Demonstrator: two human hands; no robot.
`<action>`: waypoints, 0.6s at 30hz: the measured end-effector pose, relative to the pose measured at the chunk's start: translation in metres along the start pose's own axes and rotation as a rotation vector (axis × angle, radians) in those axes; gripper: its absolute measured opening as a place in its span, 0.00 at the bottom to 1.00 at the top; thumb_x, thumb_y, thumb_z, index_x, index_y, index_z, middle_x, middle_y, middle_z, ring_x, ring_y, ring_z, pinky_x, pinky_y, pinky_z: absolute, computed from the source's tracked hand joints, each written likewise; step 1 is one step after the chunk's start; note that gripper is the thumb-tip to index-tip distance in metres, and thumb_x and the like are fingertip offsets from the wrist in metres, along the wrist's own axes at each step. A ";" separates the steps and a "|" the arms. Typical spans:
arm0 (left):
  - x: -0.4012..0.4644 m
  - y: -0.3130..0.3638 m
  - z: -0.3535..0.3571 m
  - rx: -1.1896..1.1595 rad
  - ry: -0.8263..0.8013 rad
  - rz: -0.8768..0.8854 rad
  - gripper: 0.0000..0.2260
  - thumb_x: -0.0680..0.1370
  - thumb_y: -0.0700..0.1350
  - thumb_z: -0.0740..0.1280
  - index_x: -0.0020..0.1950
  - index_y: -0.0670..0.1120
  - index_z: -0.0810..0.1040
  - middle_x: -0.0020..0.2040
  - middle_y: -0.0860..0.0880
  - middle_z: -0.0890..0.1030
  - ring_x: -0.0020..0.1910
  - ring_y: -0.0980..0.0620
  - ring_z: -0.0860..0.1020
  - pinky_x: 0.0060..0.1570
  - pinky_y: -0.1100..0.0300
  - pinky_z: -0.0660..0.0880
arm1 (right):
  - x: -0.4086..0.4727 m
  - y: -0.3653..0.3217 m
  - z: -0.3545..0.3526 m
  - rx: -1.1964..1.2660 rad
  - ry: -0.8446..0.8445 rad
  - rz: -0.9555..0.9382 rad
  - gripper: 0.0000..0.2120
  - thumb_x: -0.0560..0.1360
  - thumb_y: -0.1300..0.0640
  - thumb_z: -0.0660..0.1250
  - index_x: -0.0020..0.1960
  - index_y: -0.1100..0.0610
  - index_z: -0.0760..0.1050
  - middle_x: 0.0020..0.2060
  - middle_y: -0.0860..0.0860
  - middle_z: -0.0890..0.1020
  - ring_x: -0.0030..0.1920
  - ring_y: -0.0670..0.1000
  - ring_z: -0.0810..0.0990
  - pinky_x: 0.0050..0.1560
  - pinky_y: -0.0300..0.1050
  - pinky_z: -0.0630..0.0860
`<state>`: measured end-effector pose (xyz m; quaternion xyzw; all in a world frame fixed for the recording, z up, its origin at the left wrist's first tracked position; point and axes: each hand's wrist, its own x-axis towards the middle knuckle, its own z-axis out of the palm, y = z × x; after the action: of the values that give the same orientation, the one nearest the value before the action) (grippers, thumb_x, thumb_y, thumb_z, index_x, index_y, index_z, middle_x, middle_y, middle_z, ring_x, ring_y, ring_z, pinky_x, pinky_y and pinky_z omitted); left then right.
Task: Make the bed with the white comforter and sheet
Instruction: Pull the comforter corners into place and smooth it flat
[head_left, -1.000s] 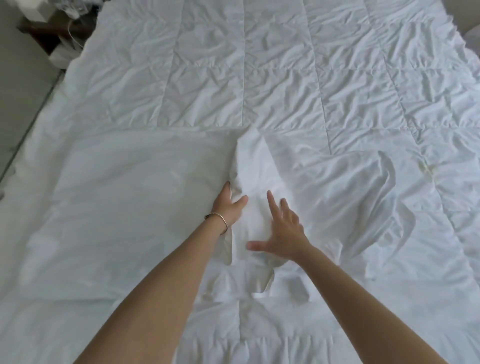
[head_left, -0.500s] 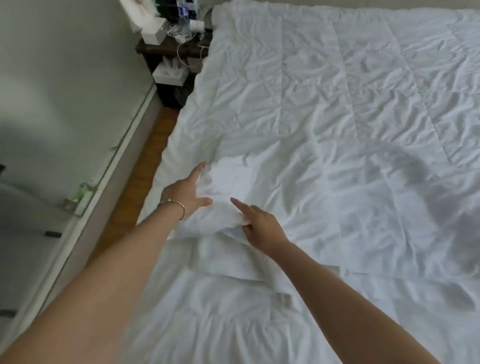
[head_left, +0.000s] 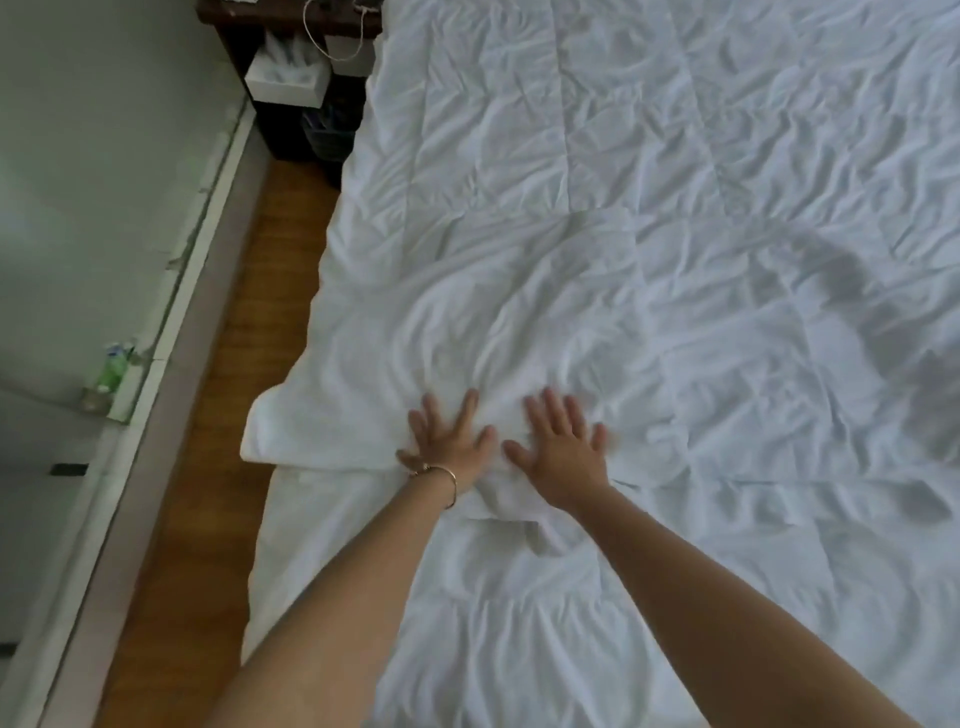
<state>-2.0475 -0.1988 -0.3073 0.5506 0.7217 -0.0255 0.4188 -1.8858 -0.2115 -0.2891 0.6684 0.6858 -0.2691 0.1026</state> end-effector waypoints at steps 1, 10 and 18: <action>-0.013 0.012 0.022 -0.027 -0.019 -0.014 0.28 0.78 0.66 0.53 0.74 0.71 0.44 0.77 0.50 0.30 0.76 0.43 0.33 0.70 0.33 0.44 | -0.003 0.021 -0.002 -0.018 -0.054 0.009 0.30 0.81 0.36 0.47 0.79 0.41 0.43 0.78 0.43 0.39 0.78 0.50 0.38 0.74 0.62 0.42; -0.063 0.096 0.099 0.181 -0.164 0.044 0.25 0.78 0.64 0.52 0.75 0.68 0.52 0.77 0.56 0.34 0.74 0.44 0.28 0.67 0.28 0.38 | -0.087 0.154 -0.001 -0.048 -0.121 0.135 0.28 0.82 0.42 0.51 0.78 0.37 0.41 0.78 0.41 0.38 0.78 0.51 0.38 0.76 0.59 0.44; -0.082 0.263 0.194 0.183 -0.227 0.137 0.30 0.73 0.63 0.57 0.75 0.61 0.58 0.79 0.48 0.43 0.78 0.50 0.45 0.73 0.41 0.47 | -0.141 0.325 -0.027 0.252 -0.039 0.294 0.33 0.80 0.52 0.60 0.79 0.42 0.46 0.79 0.48 0.47 0.78 0.55 0.48 0.69 0.55 0.65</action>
<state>-1.7175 -0.2559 -0.2691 0.6281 0.6250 -0.1245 0.4466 -1.5513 -0.3318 -0.2710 0.7636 0.5395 -0.3478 0.0697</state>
